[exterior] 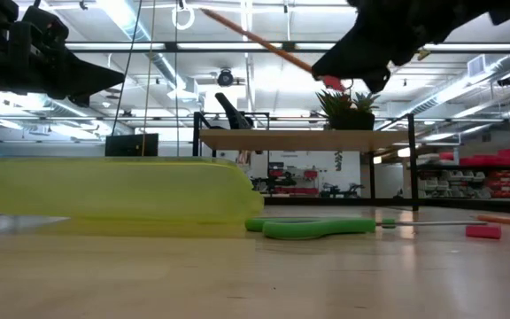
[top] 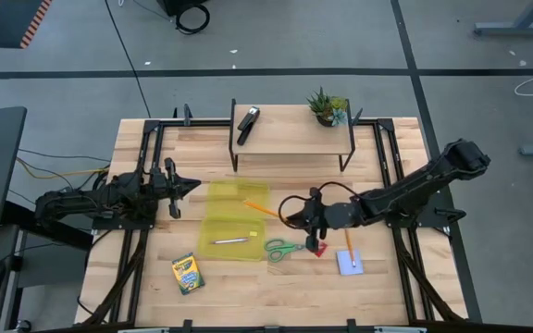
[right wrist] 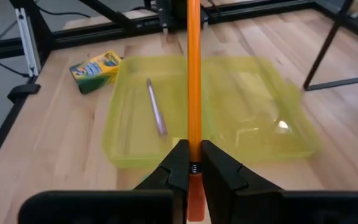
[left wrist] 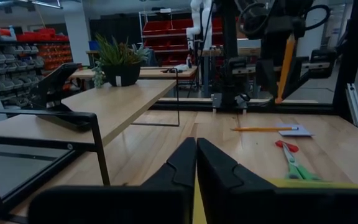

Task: Pack school essentials
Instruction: Put the yellow pencil into the supply box

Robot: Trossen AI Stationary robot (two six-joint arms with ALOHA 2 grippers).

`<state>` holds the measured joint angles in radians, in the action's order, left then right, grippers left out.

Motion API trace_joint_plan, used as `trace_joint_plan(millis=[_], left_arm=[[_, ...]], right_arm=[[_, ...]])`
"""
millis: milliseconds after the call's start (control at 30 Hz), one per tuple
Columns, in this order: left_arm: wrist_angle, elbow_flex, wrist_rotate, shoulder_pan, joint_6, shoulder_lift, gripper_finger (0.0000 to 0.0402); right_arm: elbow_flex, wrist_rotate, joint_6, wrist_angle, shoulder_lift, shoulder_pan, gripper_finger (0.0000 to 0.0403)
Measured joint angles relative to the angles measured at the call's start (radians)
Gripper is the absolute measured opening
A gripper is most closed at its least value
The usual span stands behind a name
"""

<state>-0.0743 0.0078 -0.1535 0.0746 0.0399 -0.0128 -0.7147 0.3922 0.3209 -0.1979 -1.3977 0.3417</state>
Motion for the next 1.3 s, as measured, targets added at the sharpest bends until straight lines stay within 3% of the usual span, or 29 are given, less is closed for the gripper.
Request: trace_joint_plan(millis=[233,433,900,1300], left_arm=[[-0.003,0.0,0.0,0.0,0.0,0.0,0.0025],[-0.005,0.0,0.0,0.0,0.0,0.0,0.0019],[-0.009,0.0,0.001,0.0,-0.002,0.0,0.0024],[-0.015,0.0,0.0,0.0,-0.006,0.0,0.0024]], right_arm=[[-0.004,-0.115,-0.011,-0.124,-0.094,-0.052,0.0038],[-0.101,-0.203,-0.055,-0.119,-0.201,-0.077,0.0038],[-0.496,-0.332,-0.255,0.157,-0.485,-0.126,0.0038],[-0.523,-0.453,-0.211,0.134,-0.576,-0.202,0.0038]])
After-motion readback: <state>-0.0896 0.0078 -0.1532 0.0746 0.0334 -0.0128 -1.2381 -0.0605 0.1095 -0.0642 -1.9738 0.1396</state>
